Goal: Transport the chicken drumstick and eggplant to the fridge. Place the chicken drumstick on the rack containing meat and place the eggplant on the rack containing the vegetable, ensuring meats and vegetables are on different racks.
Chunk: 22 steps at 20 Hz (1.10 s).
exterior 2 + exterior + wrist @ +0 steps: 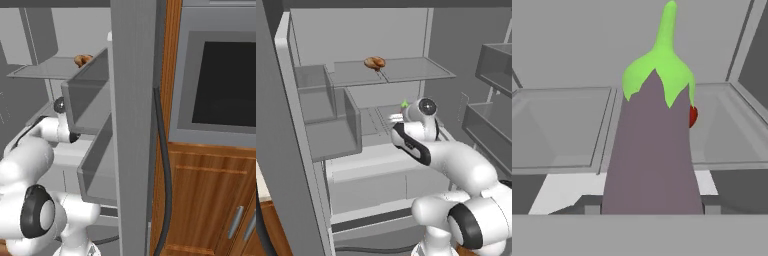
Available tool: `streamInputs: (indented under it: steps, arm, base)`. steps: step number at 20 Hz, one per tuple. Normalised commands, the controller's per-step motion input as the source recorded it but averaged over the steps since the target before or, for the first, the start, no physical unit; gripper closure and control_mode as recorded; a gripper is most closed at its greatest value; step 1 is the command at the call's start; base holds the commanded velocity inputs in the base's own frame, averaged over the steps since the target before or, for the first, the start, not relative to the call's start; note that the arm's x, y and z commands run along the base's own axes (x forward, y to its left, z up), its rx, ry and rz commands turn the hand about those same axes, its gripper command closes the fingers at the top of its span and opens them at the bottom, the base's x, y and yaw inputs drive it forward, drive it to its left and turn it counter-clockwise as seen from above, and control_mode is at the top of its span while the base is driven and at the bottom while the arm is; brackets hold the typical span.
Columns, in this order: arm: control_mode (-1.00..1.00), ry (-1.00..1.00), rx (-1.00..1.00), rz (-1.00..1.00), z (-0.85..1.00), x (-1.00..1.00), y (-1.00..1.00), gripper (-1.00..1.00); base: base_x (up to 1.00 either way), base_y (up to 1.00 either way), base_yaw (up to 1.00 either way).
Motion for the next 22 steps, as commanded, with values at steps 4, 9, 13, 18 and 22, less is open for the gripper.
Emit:
streamInputs:
  steps: [4, 9, 13, 18, 22]
  arm:
    - [-1.0, 0.0, 0.0, 0.0, -0.18, 0.43, 0.23, 1.0]
    - [-1.0, 0.0, 0.0, 0.0, -0.2, 0.29, 0.02, 1.0]
    - [-1.0, 0.02, 0.0, 0.0, -0.31, 0.36, 0.03, 1.0]
    - [-1.0, 0.1, 0.0, 0.0, -0.4, 0.33, 0.13, 1.0]
    - [-1.0, 0.04, 0.0, -0.01, -0.29, 0.46, 0.19, 1.0]
  base:
    - [0.0, 0.0, 0.0]
    - [0.0, 0.0, 0.0]
    - [0.0, 0.0, 0.0]
    - [0.0, 0.0, 0.0]
    - [0.0, 0.0, 0.0]
